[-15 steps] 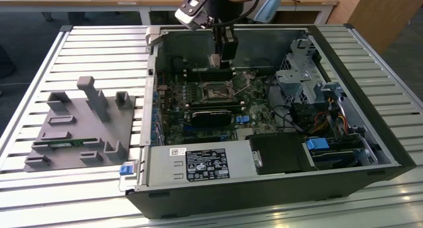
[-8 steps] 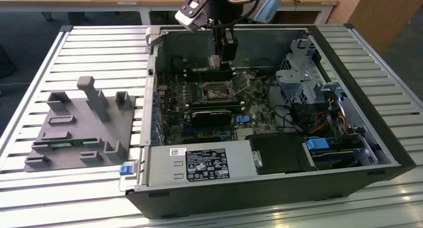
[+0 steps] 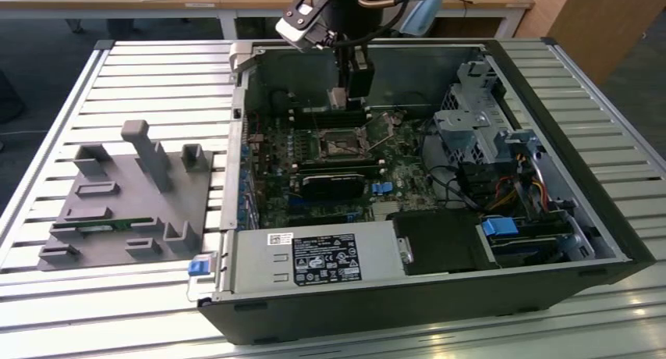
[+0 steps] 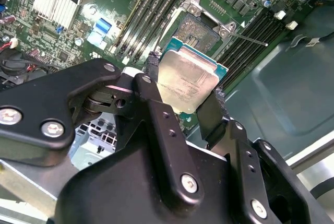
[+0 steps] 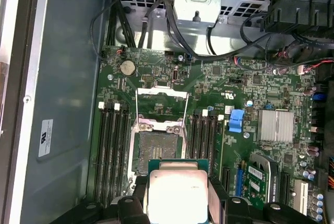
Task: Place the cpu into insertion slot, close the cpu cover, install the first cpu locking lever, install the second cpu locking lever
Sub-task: 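Place the cpu into insertion slot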
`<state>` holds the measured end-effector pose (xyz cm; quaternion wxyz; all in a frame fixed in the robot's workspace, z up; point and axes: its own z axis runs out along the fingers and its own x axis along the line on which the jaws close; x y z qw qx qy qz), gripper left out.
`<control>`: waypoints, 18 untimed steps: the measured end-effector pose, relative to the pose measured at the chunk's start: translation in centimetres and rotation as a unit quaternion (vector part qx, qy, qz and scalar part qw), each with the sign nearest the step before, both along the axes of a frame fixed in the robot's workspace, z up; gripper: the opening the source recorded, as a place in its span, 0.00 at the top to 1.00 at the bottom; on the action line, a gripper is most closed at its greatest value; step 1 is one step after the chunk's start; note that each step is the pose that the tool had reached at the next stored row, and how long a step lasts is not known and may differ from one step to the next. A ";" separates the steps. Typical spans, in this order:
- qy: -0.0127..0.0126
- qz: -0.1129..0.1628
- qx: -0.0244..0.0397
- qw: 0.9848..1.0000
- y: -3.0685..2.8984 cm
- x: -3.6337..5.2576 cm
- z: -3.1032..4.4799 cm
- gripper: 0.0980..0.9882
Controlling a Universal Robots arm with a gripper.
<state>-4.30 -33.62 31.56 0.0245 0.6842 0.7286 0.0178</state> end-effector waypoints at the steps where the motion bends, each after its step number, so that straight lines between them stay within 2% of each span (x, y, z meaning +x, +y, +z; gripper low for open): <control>1: 0.000 0.000 0.000 1.000 0.00 0.00 -0.02 0.50; 6: 0.000 0.000 0.000 1.000 0.00 0.00 -0.32 0.50; 12: 0.001 0.000 0.000 1.000 0.06 0.00 -1.37 0.50; 18: 0.000 -0.005 0.000 1.000 0.50 0.06 -2.35 0.50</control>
